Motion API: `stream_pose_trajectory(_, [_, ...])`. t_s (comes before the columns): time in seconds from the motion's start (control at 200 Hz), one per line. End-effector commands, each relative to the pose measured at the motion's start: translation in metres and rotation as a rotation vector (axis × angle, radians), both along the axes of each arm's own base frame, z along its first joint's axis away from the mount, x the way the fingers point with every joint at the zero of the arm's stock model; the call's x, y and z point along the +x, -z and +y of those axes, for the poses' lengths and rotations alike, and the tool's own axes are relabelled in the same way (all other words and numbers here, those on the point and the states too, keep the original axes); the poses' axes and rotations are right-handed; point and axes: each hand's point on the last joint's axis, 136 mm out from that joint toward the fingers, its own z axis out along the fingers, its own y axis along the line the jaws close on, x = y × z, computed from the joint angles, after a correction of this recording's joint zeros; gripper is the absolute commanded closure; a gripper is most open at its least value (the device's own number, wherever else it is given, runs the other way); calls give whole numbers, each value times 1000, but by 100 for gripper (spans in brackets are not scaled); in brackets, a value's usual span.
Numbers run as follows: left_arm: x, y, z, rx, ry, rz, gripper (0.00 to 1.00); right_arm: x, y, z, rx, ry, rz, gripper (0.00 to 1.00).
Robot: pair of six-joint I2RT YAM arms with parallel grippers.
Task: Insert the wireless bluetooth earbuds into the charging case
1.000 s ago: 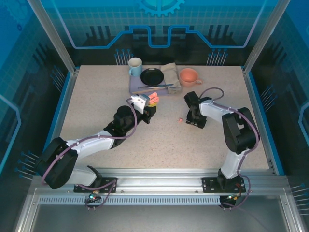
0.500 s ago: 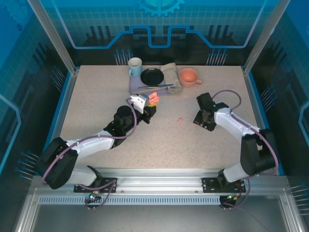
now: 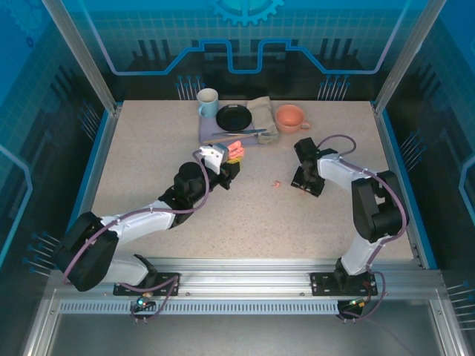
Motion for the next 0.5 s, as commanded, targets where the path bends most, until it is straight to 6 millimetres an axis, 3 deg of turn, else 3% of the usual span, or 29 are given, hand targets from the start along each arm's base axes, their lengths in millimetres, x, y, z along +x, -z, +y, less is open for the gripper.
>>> stream_pose_trajectory(0.0, [0, -16, 4, -33, -7, -31, 100, -14, 0, -15, -37, 12, 25, 47])
stream_pose_trajectory(0.285, [0, -17, 4, -38, -9, -33, 100, -46, -2, -47, -42, 92, 61, 49])
stream_pose_trajectory(0.495, [1, -17, 3, -44, -6, -32, 100, -57, -21, -64, -63, 145, -2, 47])
